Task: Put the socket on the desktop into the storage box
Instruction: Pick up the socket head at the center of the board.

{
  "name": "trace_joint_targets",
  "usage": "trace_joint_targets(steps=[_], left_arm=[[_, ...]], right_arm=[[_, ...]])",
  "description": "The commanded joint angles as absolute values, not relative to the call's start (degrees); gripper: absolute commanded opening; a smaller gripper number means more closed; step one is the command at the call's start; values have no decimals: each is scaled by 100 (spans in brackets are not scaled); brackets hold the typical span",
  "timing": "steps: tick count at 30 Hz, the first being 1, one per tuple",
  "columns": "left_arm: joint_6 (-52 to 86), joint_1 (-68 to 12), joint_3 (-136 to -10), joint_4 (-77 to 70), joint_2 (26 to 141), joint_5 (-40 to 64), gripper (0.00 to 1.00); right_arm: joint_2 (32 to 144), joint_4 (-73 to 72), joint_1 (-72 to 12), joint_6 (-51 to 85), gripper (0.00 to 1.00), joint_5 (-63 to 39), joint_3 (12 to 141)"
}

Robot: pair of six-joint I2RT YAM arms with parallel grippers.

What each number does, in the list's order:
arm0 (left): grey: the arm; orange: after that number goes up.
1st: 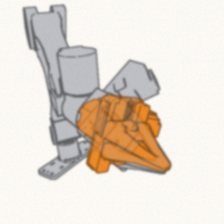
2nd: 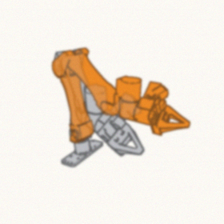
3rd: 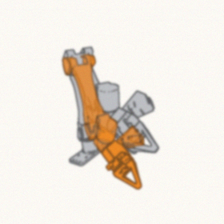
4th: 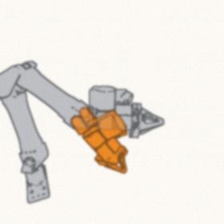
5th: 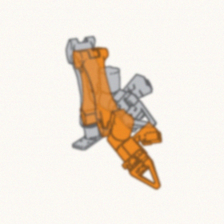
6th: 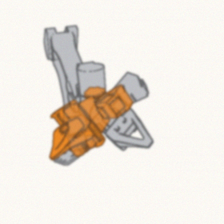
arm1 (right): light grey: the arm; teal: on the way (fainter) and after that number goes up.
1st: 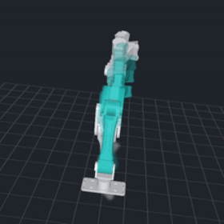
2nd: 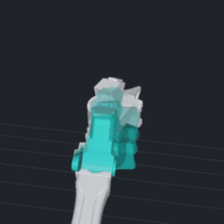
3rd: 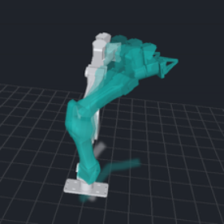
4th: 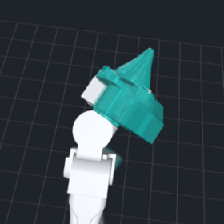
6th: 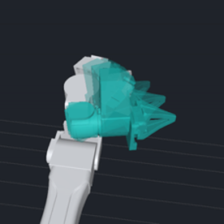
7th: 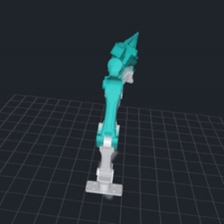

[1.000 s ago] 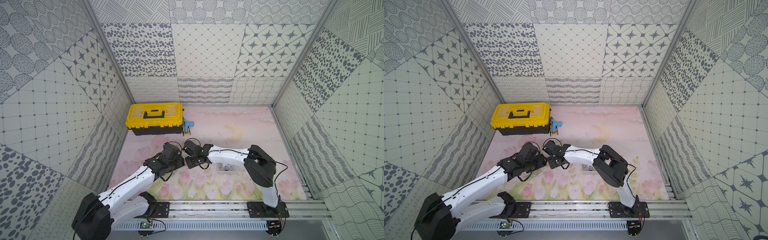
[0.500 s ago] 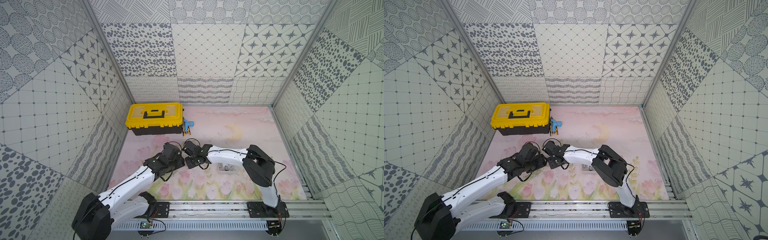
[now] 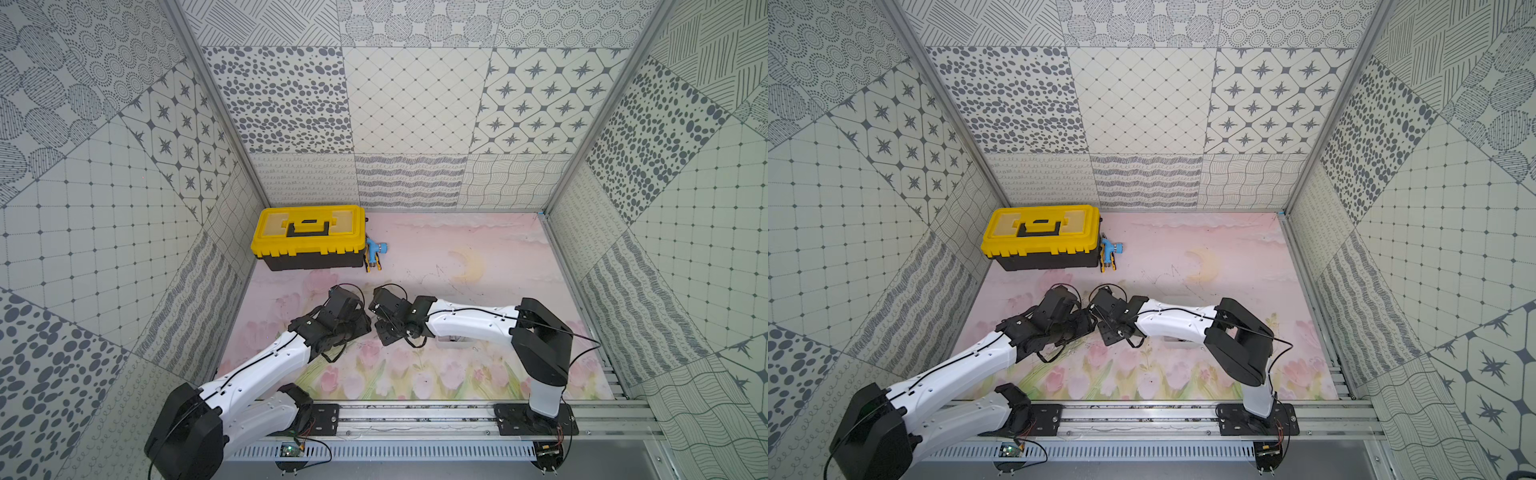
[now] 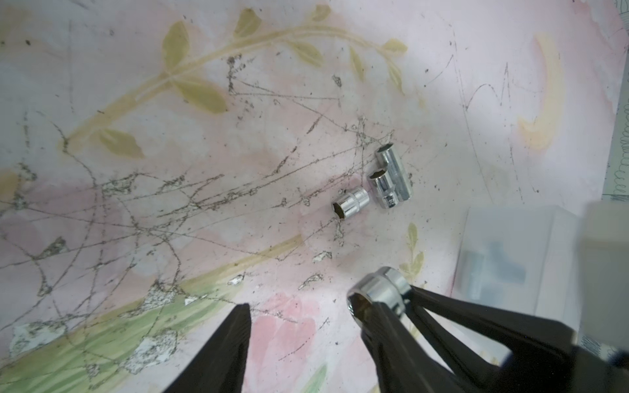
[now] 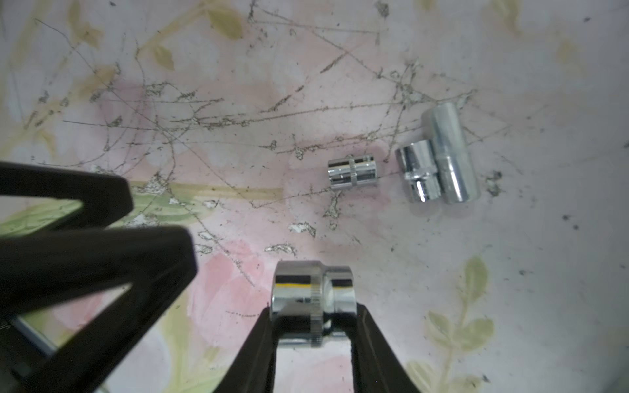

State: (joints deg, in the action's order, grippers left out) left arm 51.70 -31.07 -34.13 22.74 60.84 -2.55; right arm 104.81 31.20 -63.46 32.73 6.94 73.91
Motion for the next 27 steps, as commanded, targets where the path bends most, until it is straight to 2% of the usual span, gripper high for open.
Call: trace_joint_targets(steps=[1, 7, 16, 27], left_arm=[[5290, -3076, -3324, 1686, 6251, 255, 61], [5374, -3085, -3176, 681, 6491, 1072, 60], [5321, -3291, -3577, -242, 6802, 1413, 60], [5153, -3895, -4456, -751, 7340, 1890, 61]], right_arm=[[9682, 2789, -6346, 3448, 0, 918, 7006], [8216, 2579, -6331, 3751, 0, 1195, 6038], [6309, 2944, -5731, 4485, 0, 1267, 4901], [5299, 2953, -4927, 4885, 0, 515, 4082]])
